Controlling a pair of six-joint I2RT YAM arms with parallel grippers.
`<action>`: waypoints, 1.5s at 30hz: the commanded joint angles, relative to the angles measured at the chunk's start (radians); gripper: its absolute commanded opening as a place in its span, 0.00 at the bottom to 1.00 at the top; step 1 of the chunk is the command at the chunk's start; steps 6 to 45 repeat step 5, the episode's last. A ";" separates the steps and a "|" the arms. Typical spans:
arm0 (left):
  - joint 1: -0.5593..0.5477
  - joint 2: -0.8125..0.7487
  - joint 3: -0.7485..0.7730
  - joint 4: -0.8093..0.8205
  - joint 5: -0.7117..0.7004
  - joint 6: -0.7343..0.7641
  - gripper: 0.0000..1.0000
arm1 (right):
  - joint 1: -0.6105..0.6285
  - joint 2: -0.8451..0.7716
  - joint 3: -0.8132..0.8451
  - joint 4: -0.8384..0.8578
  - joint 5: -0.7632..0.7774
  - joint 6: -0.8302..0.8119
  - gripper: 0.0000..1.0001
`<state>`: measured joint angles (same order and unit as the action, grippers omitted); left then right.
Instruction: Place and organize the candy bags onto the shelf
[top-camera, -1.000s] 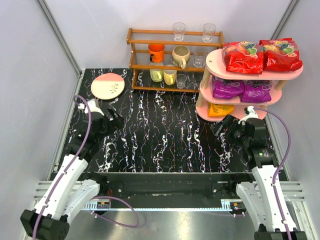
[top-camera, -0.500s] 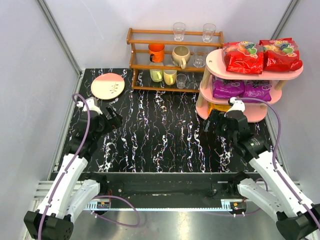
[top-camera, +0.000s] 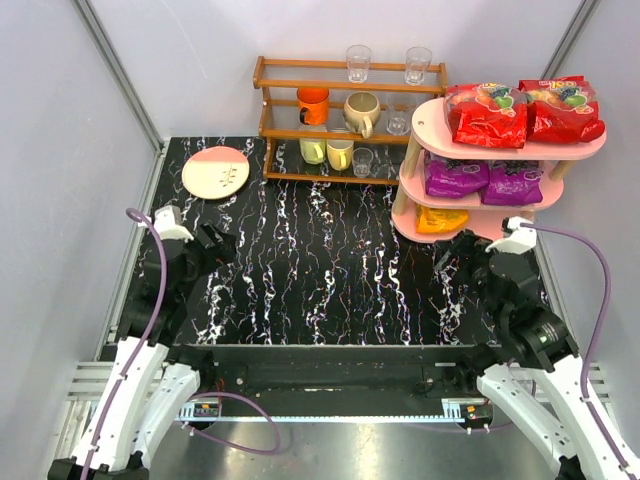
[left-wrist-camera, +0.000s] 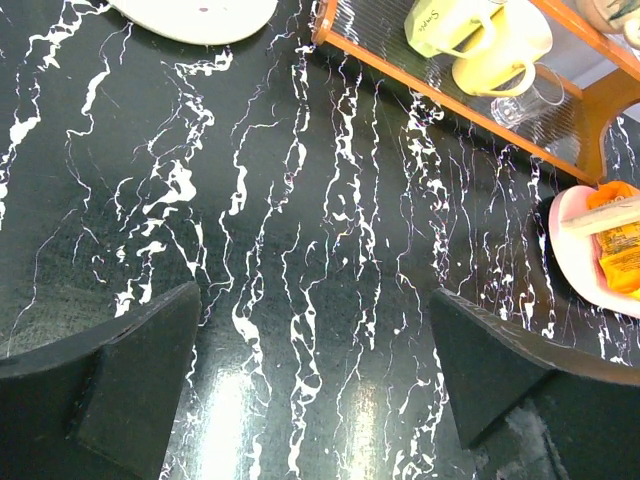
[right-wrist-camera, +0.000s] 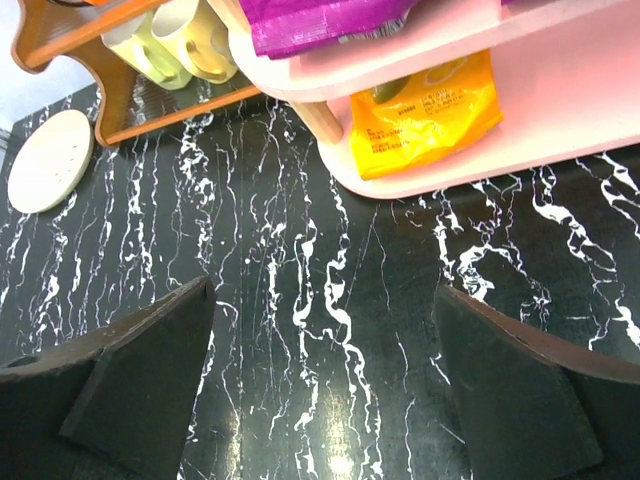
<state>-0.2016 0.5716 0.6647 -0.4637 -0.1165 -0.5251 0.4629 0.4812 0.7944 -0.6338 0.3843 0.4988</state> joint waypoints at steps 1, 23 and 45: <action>0.005 -0.018 -0.008 0.022 -0.026 0.004 0.99 | 0.006 0.013 -0.024 -0.017 -0.001 0.043 1.00; 0.005 0.007 0.000 0.028 -0.034 -0.019 0.99 | 0.006 0.033 -0.034 0.022 -0.025 0.027 1.00; 0.005 0.007 0.000 0.028 -0.034 -0.019 0.99 | 0.006 0.033 -0.034 0.022 -0.025 0.027 1.00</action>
